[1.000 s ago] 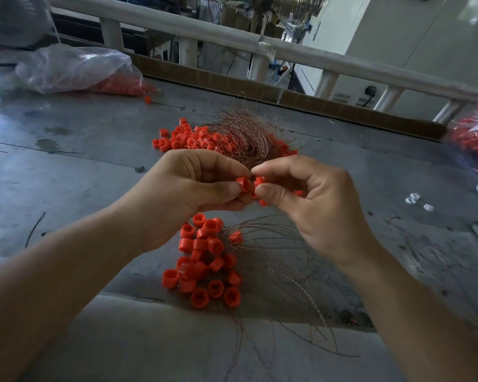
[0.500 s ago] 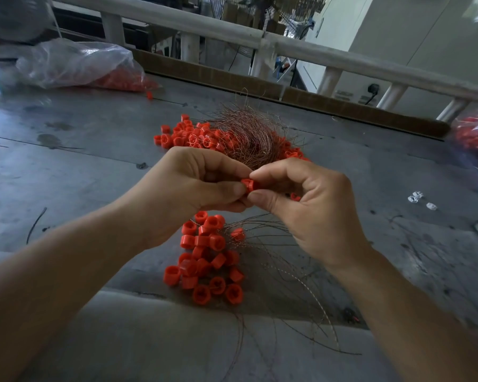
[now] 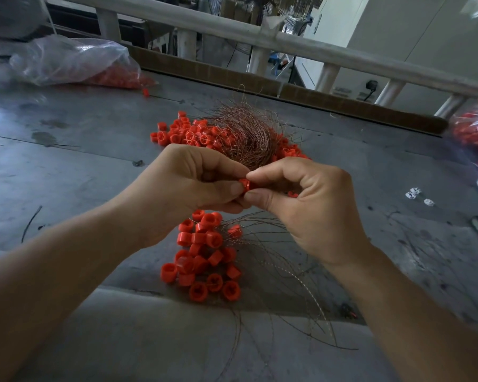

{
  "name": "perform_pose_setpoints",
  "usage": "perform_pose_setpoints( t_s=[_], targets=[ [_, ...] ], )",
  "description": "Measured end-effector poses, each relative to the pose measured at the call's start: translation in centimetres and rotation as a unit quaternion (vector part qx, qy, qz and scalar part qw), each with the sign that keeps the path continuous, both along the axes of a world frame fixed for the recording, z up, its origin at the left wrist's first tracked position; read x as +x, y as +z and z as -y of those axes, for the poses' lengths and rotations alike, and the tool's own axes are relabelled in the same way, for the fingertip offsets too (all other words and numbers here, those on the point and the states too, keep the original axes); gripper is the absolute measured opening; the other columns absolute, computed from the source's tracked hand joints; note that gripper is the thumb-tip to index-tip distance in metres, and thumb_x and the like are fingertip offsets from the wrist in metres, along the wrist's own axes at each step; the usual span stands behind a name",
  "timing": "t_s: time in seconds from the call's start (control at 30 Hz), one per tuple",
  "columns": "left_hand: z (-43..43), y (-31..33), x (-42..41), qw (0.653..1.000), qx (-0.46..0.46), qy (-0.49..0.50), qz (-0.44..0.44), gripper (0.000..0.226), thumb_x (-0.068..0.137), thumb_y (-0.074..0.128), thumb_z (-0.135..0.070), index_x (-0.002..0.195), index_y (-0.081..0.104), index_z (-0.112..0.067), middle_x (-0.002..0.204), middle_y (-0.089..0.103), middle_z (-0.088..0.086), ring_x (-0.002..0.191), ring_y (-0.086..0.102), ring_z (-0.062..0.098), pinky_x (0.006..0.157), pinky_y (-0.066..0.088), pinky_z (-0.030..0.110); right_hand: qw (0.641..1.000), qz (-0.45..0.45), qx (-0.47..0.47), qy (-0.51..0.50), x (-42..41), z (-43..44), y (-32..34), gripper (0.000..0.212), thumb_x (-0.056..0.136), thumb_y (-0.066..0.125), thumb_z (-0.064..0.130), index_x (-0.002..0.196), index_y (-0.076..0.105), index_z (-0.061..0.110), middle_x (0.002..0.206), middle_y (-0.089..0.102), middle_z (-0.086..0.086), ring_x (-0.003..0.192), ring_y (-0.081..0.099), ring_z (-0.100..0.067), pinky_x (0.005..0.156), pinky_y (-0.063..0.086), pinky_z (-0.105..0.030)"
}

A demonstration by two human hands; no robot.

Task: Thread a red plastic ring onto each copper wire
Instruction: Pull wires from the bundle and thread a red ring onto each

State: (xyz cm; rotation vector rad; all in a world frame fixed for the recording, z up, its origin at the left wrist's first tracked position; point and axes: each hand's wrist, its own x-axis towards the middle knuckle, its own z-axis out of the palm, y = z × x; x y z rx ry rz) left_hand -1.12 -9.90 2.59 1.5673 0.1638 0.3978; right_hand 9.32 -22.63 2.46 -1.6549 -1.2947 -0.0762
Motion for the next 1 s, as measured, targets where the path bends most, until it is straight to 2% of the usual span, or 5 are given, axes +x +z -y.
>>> perform_pose_setpoints(
  t_s=[0.37,0.6,0.77,0.9,1.0],
  targets=[
    [0.4,0.0,0.0,1.0,-0.028,-0.011,-0.001,0.024,0.057,0.062,-0.01,0.078,0.073,-0.014,0.067,0.071,0.009,0.062,0.07,0.016,0.054,0.053,0.016,1.0,0.015,0.019,0.0,-0.5,0.3,0.1,0.021,0.064,0.076,0.011,0.085,0.07,0.01,0.073,0.059,0.02,0.073,0.063,0.001,0.063,0.048,-0.007],
    [0.2,-0.2,0.0,0.997,-0.058,-0.043,-0.011,0.024,0.054,0.065,-0.017,0.075,0.075,-0.014,0.069,0.072,0.009,0.065,0.07,0.015,0.056,0.053,0.016,1.0,-0.002,0.019,0.022,0.1,0.4,0.3,0.023,0.065,0.073,0.025,0.085,0.066,0.019,0.075,0.063,0.014,0.072,0.066,-0.005,0.064,0.053,-0.018],
    [0.1,0.0,-0.2,0.996,-0.049,-0.075,-0.011,0.023,0.051,0.067,-0.021,0.072,0.075,-0.017,0.066,0.071,0.007,0.062,0.069,0.014,0.054,0.053,0.017,0.997,-0.039,0.009,0.061,0.0,0.6,0.5,0.018,0.063,0.072,0.027,0.078,0.063,0.022,0.07,0.061,0.014,0.064,0.06,-0.001,0.059,0.045,-0.009],
    [-0.2,0.0,-0.4,0.993,-0.047,-0.107,-0.023,0.023,0.059,0.066,-0.014,0.082,0.072,-0.014,0.07,0.07,0.011,0.063,0.069,0.017,0.055,0.054,0.02,0.995,-0.027,-0.046,0.09,0.2,0.6,0.8,0.033,0.064,0.069,0.032,0.096,0.063,0.027,0.075,0.058,0.011,0.073,0.058,-0.002,0.069,0.046,-0.012],
    [-0.5,0.0,-0.4,0.99,-0.057,-0.126,-0.034,0.038,0.063,0.076,-0.02,0.098,0.065,-0.013,0.071,0.07,0.014,0.062,0.069,0.02,0.054,0.054,0.022,0.989,0.014,-0.1,0.107,0.1,0.7,1.1,0.026,0.069,0.068,0.028,0.094,0.065,0.024,0.077,0.056,0.01,0.074,0.053,0.0,0.071,0.043,-0.013]
  ],
)
